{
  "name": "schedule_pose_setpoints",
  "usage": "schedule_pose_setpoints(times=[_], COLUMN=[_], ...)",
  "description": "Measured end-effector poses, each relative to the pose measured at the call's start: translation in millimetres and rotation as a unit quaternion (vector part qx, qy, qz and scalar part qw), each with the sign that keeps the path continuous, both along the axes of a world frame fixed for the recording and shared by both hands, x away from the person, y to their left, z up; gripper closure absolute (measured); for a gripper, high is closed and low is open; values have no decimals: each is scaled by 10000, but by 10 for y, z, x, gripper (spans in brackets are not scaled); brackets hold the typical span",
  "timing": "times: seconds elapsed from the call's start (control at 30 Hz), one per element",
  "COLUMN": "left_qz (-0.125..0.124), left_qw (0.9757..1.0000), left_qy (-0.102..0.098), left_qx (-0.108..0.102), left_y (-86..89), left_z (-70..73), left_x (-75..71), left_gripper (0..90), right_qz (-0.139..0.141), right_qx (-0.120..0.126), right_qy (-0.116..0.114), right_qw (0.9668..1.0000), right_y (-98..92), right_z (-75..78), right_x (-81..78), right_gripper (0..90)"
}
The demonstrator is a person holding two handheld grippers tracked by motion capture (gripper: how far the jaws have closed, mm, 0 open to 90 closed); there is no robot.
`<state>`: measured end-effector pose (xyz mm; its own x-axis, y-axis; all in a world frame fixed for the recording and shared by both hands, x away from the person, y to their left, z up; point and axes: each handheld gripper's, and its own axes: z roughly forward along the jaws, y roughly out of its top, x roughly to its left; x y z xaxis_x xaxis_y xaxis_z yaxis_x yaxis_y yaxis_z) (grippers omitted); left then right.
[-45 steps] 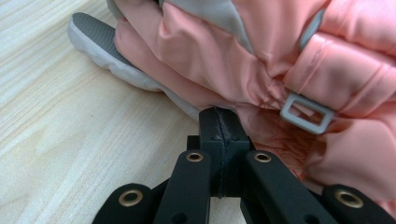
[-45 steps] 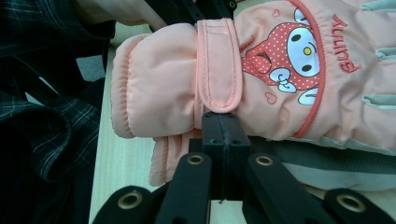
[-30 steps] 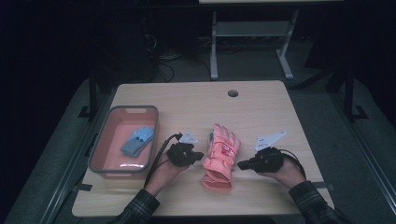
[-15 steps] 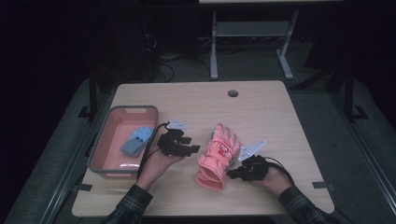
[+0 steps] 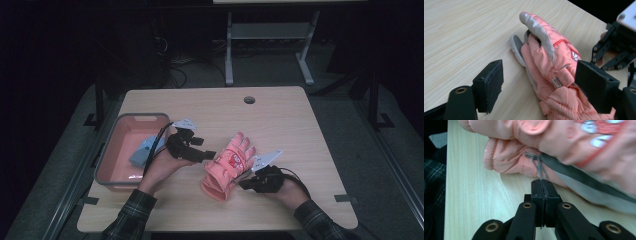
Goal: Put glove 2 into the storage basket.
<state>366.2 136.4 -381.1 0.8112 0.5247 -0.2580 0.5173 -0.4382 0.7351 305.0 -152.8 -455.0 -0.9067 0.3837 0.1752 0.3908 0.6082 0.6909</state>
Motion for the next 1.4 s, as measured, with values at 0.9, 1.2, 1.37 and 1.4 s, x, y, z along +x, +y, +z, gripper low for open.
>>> schedule_pose_setpoints(times=[0.9,1.2,1.37,1.4], left_qz=[-642,-750,-776,-803], left_qw=[9956,9931,9912,9905], left_qy=[467,778,1006,1049], left_qx=[489,460,384,373], left_y=[-569,-625,-640,-642], left_z=[-263,-536,-633,-651], left_x=[158,166,165,169], left_gripper=[132,127,125,125], right_qz=[-753,-643,-619,-614], right_qx=[317,190,66,43], right_qy=[-525,-417,-367,-364], right_qw=[9953,9969,9974,9974], right_y=[-203,-19,28,35], right_z=[549,443,364,345], right_x=[347,409,405,406], right_gripper=[900,900,900,900])
